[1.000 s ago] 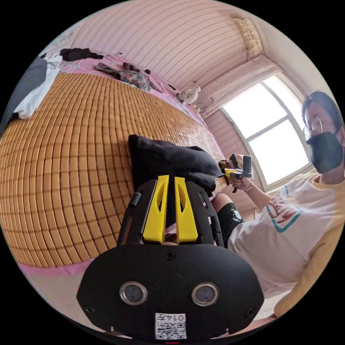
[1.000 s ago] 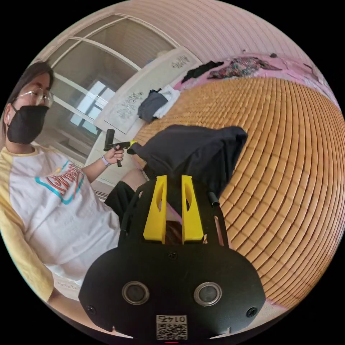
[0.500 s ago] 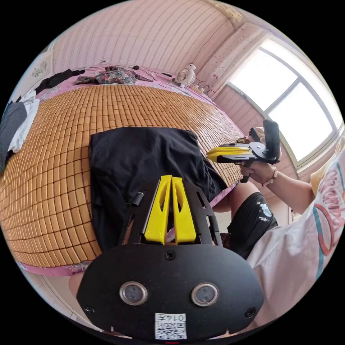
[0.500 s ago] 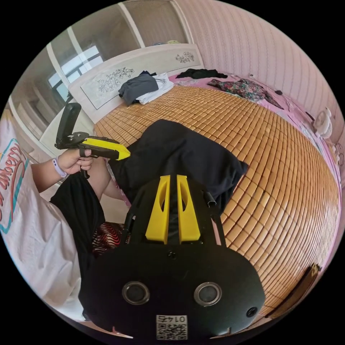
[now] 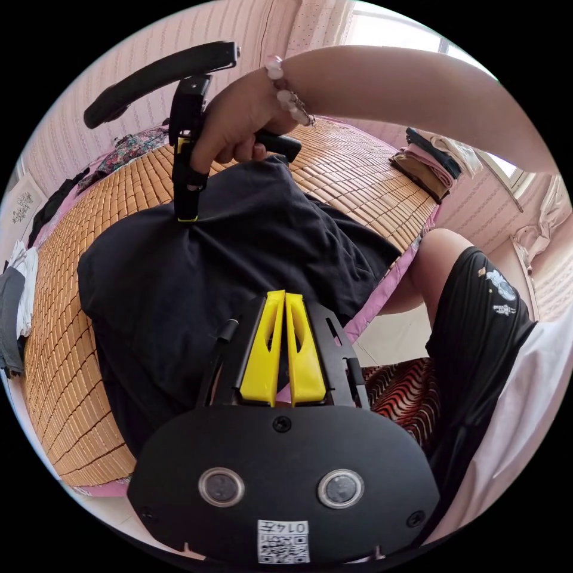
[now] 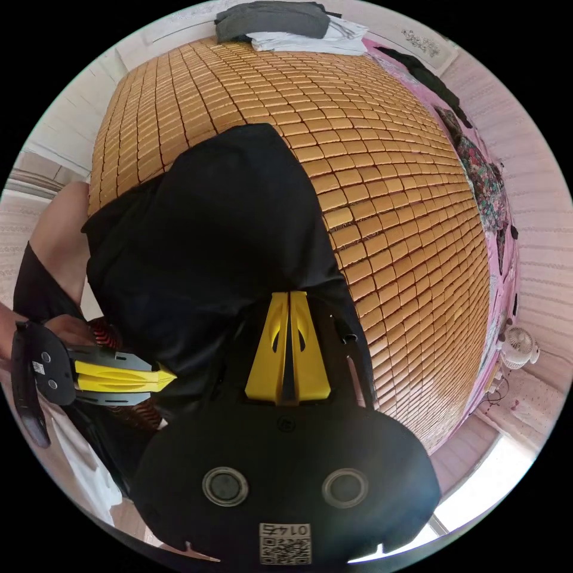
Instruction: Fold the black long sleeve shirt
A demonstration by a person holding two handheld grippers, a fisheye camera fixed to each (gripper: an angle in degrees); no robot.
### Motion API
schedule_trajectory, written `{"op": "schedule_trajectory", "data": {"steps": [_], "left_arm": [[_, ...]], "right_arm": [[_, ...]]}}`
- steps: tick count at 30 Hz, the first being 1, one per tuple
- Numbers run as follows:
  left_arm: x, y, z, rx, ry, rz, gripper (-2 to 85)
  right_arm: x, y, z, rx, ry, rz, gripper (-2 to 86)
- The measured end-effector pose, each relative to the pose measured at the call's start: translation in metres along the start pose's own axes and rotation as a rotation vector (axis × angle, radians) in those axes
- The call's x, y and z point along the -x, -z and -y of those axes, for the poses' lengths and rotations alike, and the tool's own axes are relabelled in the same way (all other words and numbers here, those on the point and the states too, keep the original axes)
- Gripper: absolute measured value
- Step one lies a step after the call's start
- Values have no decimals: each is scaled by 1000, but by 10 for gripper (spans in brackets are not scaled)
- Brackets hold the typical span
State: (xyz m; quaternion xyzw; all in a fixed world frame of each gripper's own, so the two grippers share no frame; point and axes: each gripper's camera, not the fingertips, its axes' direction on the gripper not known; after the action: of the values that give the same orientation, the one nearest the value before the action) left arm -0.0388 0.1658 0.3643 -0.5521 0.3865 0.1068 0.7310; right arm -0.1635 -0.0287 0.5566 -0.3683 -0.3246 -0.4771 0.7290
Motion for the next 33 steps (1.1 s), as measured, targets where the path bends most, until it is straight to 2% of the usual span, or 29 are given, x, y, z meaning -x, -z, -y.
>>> {"op": "schedule_trajectory", "data": {"steps": [3, 8, 14, 17, 19, 22, 25, 27, 29, 33], "left_arm": [[1, -8, -5, 2, 12, -28, -7], [3, -20, -19, -14, 55, -74, -7], [0, -31, -31, -28, 54, -76, -7], [1, -36, -37, -35, 57, -84, -7], [1, -38, -41, -37, 63, -86, -7], [0, -42, -45, -32, 68, -88, -7], [1, -44, -50, -34, 61, -93, -6], [-1, -43, -53, -31, 34, -89, -5], [-6, -33, -61, -108, 9, -121, -4], [-15, -27, -63, -166, 17, -159, 20]], "right_arm": [[-5, 7, 19, 98, 66, 42, 0], [-30, -3, 41, 169, 41, 157, 0], [-53, 10, 42, 197, 43, 262, 0], [-67, 19, 40, 127, -36, 206, 0], [-67, 2, 40, 160, -62, 217, -1], [-76, 12, 26, 112, -89, 230, -2], [-99, 26, -15, -67, -211, 310, -2], [-116, 45, -81, -297, -367, 380, 7], [-116, 57, -137, -374, -451, 364, 21], [-94, 58, -260, -292, -683, 258, 54]]}}
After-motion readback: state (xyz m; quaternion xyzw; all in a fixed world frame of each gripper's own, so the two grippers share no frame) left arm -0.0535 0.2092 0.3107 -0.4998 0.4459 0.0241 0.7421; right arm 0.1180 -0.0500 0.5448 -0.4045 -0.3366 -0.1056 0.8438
